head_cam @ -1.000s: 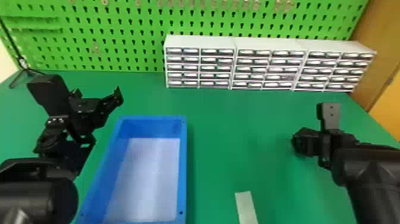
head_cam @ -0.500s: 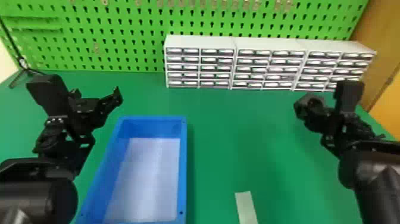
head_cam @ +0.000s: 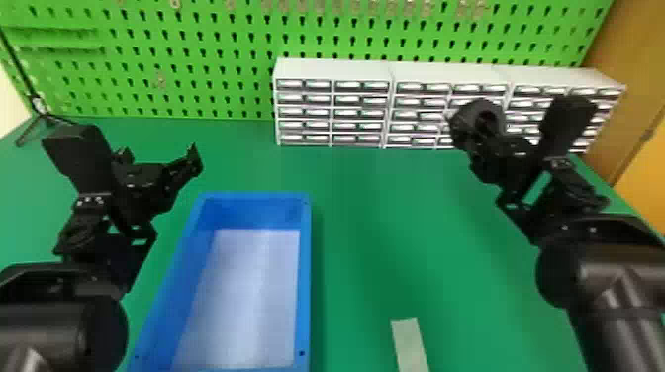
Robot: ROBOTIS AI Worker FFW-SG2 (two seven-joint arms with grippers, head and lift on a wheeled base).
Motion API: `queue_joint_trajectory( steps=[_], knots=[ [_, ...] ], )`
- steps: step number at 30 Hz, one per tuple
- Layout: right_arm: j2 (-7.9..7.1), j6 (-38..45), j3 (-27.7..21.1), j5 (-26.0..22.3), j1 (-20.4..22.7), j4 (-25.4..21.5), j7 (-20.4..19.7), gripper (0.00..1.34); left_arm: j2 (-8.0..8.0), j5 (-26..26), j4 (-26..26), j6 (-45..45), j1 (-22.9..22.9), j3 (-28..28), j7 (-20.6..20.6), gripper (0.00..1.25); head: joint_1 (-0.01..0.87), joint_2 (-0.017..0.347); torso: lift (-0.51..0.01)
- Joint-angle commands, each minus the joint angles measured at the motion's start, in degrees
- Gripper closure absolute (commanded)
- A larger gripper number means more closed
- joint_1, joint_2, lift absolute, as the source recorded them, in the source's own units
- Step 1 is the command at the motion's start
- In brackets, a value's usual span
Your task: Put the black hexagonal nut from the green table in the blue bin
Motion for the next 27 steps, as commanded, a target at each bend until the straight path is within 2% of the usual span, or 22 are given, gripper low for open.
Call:
queue_joint_trajectory(
  steps=[1, 7, 11, 22, 27],
  knots=[
    [-1.28, -1.5, 5.4, -3.6, -0.8, -0.2, 0.0, 1.01, 0.0, 0.0, 0.0, 0.0, 0.1, 0.0, 0.0, 0.13, 0.692, 0.008, -0.097],
    [-3.39, -1.6, 12.4, -3.8, -2.3, -0.1, -0.1, 1.01, 0.0, -0.2, 0.0, 0.0, 0.0, -0.2, 0.0, 0.13, 0.692, 0.008, -0.097],
    [-4.1, -1.6, 16.3, -4.8, -3.2, 0.0, -0.1, 1.01, 0.0, -0.2, 0.2, 0.0, -0.1, -0.2, 0.0, 0.13, 0.692, 0.008, -0.097],
    [-4.18, -1.3, 26.7, -8.1, -5.5, 1.3, -0.1, 1.01, -0.09, -0.3, 0.6, 0.0, -0.6, -0.2, 0.0, 0.13, 0.692, 0.008, -0.097],
    [-2.87, -1.3, 29.6, -8.8, -5.9, 1.6, -0.1, 1.01, -0.09, -0.4, 0.9, 0.0, -1.1, -0.4, 0.0, 0.13, 0.692, 0.008, -0.097]
  ],
)
